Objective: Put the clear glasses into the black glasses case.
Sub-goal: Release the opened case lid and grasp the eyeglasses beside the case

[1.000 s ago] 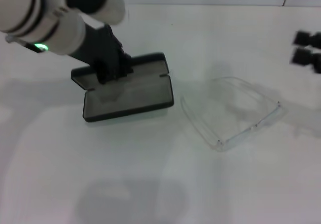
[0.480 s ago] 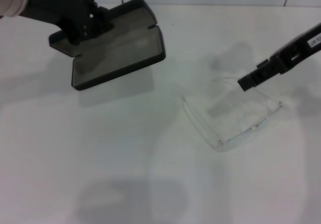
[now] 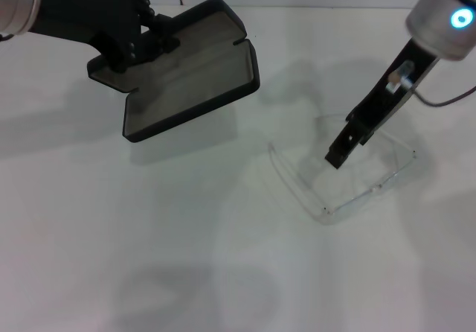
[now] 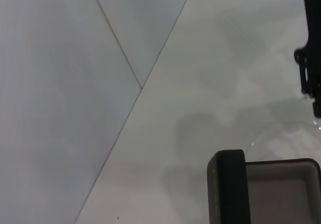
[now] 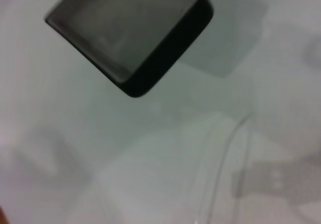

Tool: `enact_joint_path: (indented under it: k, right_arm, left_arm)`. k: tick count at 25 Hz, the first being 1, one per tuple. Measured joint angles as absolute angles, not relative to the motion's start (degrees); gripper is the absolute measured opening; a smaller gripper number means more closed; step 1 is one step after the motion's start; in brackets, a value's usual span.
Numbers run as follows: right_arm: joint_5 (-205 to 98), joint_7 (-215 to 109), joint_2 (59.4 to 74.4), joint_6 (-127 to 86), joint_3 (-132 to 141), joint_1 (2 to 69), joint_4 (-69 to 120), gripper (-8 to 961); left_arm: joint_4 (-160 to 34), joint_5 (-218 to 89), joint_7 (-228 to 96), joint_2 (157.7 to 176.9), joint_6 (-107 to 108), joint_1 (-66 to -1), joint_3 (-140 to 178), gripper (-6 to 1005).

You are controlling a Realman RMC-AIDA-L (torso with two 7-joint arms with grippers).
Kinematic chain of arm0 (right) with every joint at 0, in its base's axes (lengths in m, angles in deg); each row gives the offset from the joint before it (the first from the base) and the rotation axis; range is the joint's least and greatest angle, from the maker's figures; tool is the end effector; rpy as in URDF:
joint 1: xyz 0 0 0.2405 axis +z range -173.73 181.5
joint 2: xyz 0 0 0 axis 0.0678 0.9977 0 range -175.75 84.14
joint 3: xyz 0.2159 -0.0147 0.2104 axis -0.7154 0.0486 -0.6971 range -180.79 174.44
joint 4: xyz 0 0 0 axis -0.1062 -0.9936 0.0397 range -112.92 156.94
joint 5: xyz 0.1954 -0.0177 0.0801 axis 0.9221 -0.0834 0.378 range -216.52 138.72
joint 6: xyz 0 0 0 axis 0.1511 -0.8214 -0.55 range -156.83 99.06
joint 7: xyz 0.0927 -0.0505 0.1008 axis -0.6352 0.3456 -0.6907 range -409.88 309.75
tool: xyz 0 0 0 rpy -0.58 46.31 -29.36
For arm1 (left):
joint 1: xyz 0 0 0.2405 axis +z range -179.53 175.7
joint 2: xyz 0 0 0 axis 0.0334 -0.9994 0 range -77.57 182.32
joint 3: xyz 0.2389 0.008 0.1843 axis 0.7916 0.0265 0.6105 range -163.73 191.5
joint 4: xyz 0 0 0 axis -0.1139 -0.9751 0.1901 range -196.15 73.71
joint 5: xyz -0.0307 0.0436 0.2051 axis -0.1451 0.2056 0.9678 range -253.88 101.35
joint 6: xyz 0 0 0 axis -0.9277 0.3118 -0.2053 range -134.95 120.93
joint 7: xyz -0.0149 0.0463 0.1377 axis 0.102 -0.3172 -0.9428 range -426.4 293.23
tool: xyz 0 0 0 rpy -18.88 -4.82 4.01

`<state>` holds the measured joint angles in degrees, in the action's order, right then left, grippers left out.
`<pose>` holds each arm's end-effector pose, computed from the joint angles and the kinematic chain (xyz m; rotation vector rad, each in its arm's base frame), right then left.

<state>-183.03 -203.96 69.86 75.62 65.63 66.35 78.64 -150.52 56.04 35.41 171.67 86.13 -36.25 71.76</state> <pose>0.1008 0.4264 -0.0158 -2.7666 1.0996 -0.6302 -0.1672 0.3916 0.0579 -2.6982 0.0549 0.0488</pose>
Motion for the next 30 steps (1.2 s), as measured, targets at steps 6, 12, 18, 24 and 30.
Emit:
enact_joint_path:
  k: [6, 12, 18, 24, 30]
  right_arm:
    - [-183.0, -194.8, 70.05, 72.8, 75.5, 65.1, 79.0, 667]
    - [-183.2, -173.6, 69.82, 72.5, 76.6, 60.0, 84.3, 668]
    - [-184.1, -161.9, 69.56, 72.1, 74.4, 57.0, 87.7, 667]
    - [-186.4, -159.1, 69.92, 74.7, 74.8, 57.8, 85.3, 665]
    - [-186.5, -158.6, 70.04, 73.3, 77.4, 57.9, 82.8, 659]
  left_arm:
    - [-150.5, 55.7, 35.6, 171.74, 86.1, -35.9, 72.2, 212]
    - [-150.2, 55.6, 35.7, 171.73, 86.2, -35.7, 72.2, 215]
    - [-150.1, 55.6, 36.6, 171.89, 86.2, -35.7, 72.2, 218]
    - [-150.1, 55.6, 37.4, 171.91, 86.2, -36.1, 72.3, 221]
    - [-150.1, 55.7, 37.3, 171.81, 86.2, -36.4, 72.3, 224]
